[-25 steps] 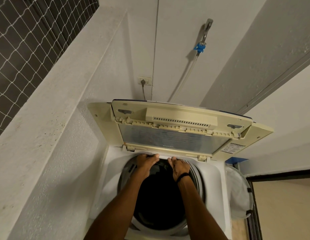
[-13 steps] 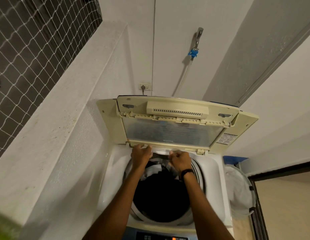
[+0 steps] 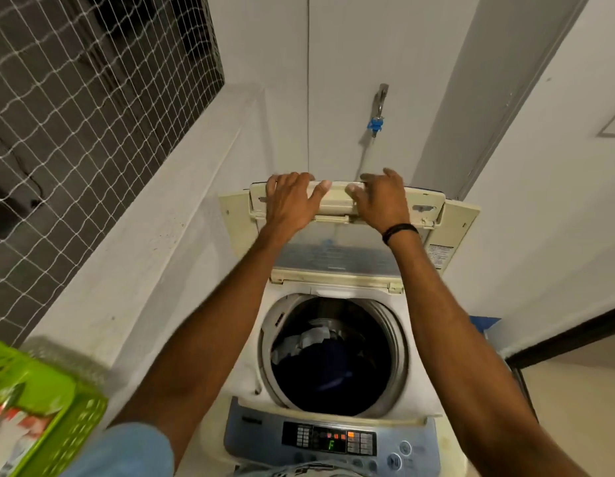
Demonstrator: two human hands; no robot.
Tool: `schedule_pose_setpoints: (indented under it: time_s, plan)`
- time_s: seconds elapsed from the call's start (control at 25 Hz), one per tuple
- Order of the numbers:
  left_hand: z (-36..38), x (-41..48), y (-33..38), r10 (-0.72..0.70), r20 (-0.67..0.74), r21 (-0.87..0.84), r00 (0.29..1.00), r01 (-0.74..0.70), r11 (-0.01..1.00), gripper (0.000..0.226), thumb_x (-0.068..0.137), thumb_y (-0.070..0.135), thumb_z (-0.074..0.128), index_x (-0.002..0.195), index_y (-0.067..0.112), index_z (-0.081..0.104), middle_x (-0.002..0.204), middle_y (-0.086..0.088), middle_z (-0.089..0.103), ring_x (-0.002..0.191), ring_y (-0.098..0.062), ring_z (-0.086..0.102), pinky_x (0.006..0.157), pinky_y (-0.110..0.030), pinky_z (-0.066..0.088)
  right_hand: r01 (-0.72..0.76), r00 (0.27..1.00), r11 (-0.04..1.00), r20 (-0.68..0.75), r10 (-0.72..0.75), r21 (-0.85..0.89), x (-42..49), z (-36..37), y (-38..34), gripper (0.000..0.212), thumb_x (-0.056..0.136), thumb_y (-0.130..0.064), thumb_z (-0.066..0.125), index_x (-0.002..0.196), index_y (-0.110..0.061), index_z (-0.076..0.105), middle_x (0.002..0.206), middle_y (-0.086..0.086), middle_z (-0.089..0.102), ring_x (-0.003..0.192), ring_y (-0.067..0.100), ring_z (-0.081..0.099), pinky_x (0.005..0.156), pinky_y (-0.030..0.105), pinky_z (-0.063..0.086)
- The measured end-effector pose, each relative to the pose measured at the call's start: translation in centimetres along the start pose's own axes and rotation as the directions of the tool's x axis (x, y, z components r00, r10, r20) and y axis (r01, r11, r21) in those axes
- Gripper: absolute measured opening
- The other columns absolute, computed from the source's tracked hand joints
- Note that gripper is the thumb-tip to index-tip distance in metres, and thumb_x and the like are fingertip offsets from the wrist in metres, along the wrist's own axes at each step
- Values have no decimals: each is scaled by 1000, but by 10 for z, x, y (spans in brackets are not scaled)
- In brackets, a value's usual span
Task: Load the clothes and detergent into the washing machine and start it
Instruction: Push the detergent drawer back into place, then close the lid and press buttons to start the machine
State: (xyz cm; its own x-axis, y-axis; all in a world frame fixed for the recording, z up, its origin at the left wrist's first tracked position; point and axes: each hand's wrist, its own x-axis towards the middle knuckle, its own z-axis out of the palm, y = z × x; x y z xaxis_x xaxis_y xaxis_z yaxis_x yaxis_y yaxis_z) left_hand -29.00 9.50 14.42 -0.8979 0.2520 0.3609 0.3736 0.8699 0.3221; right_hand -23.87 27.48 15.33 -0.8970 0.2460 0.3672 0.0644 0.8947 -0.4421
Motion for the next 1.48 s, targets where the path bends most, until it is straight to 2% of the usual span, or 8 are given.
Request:
schedule_pose_setpoints:
  time_s: [0.24, 0.48, 0.68, 0.92, 1.08, 1.16, 1.36, 1.48]
  plan:
    - [-4, -13, 6, -30, 31, 94, 999, 27, 995, 68, 92, 72, 18, 107, 23, 62, 112, -2, 66, 105, -24, 54, 98, -43, 31, 48, 998, 986, -34, -54, -158, -14, -2, -1, 67, 90, -69, 33, 91, -12, 68, 83, 11, 70, 85, 30, 59, 78, 37, 41]
    - [-32, -71, 6, -56, 174, 48, 983, 48, 998, 76, 82, 85, 22, 109, 29, 65, 115, 3, 68, 111, -22, 50, 95, -41, 29, 82, 993, 983, 93, -67, -165, -71, -24, -7, 69, 81, -83, 29, 65, -20, 52, 68, 5, 66, 77, 29, 60, 78, 40, 40]
    - [-40, -159, 1, -79, 295, 26, 952, 74, 997, 66, 75, 88, 36, 98, 35, 67, 100, 16, 66, 109, -16, 44, 87, -37, 26, 127, 986, 968, 130, -101, -216, -164, -23, -9, 65, 81, -80, 34, 77, -22, 64, 74, 4, 69, 76, 31, 63, 73, 38, 35]
    - [4, -290, -24, -12, 381, -11, 925, 18, 1000, 64, 60, 88, 51, 78, 27, 57, 86, 17, 55, 99, -12, 39, 79, -34, 29, 54, 897, 989, 441, 13, -139, -287, 17, 13, 63, 70, -84, 46, 58, -22, 48, 56, -7, 53, 62, 19, 52, 73, 33, 36]
    - [61, -354, -35, -76, 510, 87, 857, 37, 996, 82, 53, 97, 25, 85, 29, 56, 97, 14, 59, 100, -18, 49, 83, -34, 34, 13, 755, 989, 650, 88, -148, -340, 60, 37, 45, 81, -68, 48, 67, -26, 54, 64, -9, 52, 78, 17, 59, 88, 36, 41]
    - [84, -372, -35, -153, 540, 84, 828, 128, 988, 72, 66, 92, 31, 91, 30, 56, 102, 11, 59, 101, -20, 50, 88, -37, 35, -37, 734, 990, 669, 120, -137, -355, 73, 47, 40, 87, -56, 46, 72, -24, 64, 65, -8, 56, 75, 17, 58, 88, 36, 44]
    - [98, -385, -30, -198, 509, 147, 838, 142, 979, 51, 87, 74, 33, 98, 32, 59, 114, 10, 56, 104, -21, 49, 92, -38, 30, -81, 827, 986, 543, 149, -147, -375, 87, 53, 23, 88, -24, 50, 73, -18, 65, 73, 0, 65, 77, 23, 57, 79, 34, 43]
    - [104, -394, -30, -221, 496, 145, 840, 171, 975, 50, 92, 69, 30, 112, 32, 58, 124, 9, 56, 113, -25, 49, 101, -41, 32, -148, 875, 984, 449, 179, -104, -391, 95, 51, 18, 90, -18, 53, 89, -20, 71, 84, -1, 68, 85, 21, 59, 91, 38, 45]
